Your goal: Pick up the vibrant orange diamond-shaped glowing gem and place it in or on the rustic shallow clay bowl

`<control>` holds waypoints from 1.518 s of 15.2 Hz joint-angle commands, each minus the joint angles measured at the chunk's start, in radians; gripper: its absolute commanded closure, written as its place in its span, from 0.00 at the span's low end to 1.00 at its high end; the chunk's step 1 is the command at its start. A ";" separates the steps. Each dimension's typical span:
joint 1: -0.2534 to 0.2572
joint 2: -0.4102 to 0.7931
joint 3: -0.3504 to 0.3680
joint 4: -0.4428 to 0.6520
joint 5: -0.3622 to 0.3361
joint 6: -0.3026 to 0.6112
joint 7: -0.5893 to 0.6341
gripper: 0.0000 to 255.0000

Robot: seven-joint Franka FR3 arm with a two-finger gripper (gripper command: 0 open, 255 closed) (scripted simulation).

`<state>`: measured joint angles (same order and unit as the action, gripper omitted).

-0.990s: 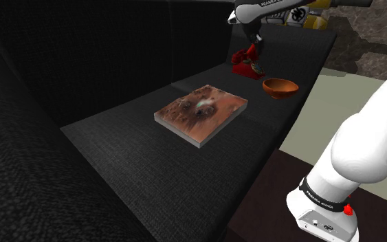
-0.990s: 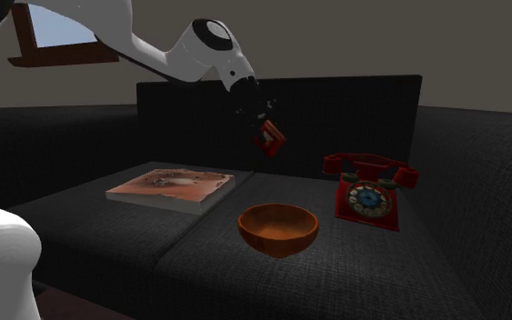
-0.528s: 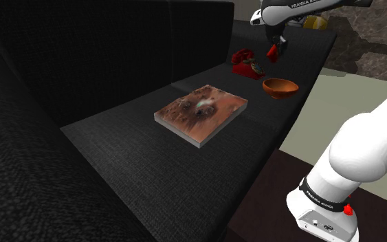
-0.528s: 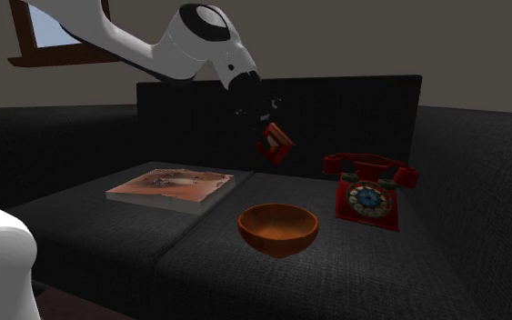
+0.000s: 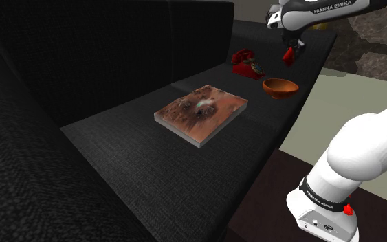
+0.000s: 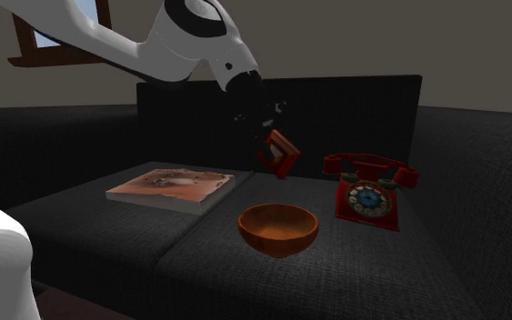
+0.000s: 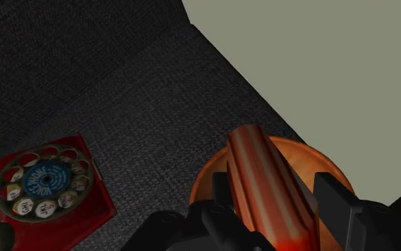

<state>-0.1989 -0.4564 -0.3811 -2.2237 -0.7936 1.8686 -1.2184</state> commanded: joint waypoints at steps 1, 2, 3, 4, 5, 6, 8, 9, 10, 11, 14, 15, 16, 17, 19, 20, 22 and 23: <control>-0.003 0.001 -0.008 -0.022 -0.008 0.023 0.010 1.00; -0.004 0.002 -0.010 -0.034 -0.012 0.034 0.017 1.00; -0.005 0.003 -0.013 -0.045 -0.016 0.044 0.024 1.00; -0.006 0.005 -0.015 -0.056 -0.020 0.055 0.031 1.00; -0.007 0.007 -0.018 -0.067 -0.024 0.066 0.038 1.00; -0.008 0.009 -0.020 -0.077 -0.027 0.077 0.045 1.00; -0.011 0.015 -0.025 -0.098 -0.036 0.100 0.060 1.00; -0.012 0.018 -0.028 -0.108 -0.040 0.111 0.067 1.00; -0.013 0.021 -0.031 -0.117 -0.044 0.122 0.074 1.00; -0.014 0.024 -0.033 -0.127 -0.048 0.133 0.082 1.00; -0.015 0.029 -0.037 -0.139 -0.054 0.149 0.092 1.00; -0.015 0.029 -0.037 -0.139 -0.054 0.149 0.092 1.00; -0.015 0.029 -0.037 -0.139 -0.054 0.149 0.092 1.00; -0.015 0.029 -0.037 -0.139 -0.054 0.149 0.092 1.00; -0.015 0.029 -0.037 -0.139 -0.054 0.149 0.092 1.00; -0.015 0.029 -0.037 -0.139 -0.054 0.149 0.092 0.00; -0.015 0.029 -0.037 -0.139 -0.054 0.149 0.092 0.00; -0.015 0.029 -0.037 -0.139 -0.054 0.149 0.092 0.00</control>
<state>-0.2141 -0.4270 -0.4180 -2.3631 -0.8479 2.0171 -1.1265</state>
